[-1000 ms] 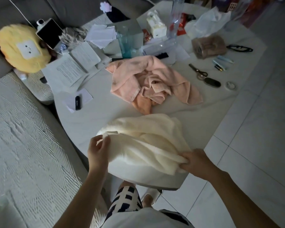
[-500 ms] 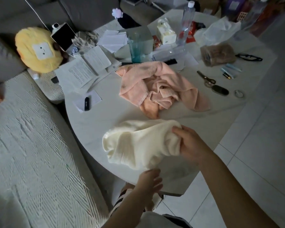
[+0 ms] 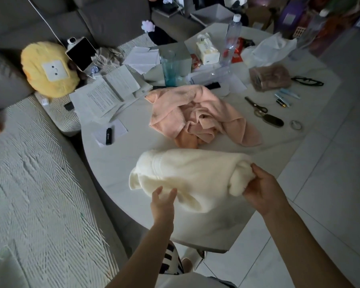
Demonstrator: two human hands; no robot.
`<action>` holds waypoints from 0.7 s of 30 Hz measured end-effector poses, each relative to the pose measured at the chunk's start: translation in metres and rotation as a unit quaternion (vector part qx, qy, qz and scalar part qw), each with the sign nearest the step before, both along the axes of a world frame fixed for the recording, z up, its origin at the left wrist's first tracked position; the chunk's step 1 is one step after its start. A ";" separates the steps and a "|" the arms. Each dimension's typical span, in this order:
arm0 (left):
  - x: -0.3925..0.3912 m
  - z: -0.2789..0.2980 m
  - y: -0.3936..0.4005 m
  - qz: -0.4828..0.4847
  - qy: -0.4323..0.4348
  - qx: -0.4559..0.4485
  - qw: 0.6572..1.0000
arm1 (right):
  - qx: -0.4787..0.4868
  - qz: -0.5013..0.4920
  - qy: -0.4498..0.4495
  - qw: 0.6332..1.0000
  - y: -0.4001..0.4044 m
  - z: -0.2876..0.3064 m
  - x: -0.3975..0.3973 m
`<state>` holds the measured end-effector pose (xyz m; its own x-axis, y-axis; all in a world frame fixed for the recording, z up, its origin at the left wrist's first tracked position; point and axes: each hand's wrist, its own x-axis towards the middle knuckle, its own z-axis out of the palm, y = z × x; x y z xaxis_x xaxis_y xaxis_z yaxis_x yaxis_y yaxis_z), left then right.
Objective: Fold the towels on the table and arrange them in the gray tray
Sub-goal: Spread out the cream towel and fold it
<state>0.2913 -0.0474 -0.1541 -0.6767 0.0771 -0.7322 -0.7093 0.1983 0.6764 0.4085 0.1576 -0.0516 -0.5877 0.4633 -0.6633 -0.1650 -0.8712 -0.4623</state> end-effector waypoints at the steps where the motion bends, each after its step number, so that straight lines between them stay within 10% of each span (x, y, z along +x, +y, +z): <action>1: 0.001 -0.002 0.003 -0.012 -0.004 -0.003 1.000 | -0.002 -0.002 -0.005 1.000 -0.001 -0.002 0.001; 12: -0.053 0.050 -0.068 0.172 0.175 0.046 0.968 | 0.083 -0.047 0.029 0.995 0.025 -0.008 0.038; 17: -0.046 0.027 -0.070 0.098 -0.079 0.174 0.977 | 0.124 0.151 -0.114 0.974 0.011 -0.057 0.045; 21: -0.008 0.005 -0.062 -0.061 -0.110 0.131 0.983 | 0.125 0.171 -0.197 0.957 -0.001 -0.094 0.058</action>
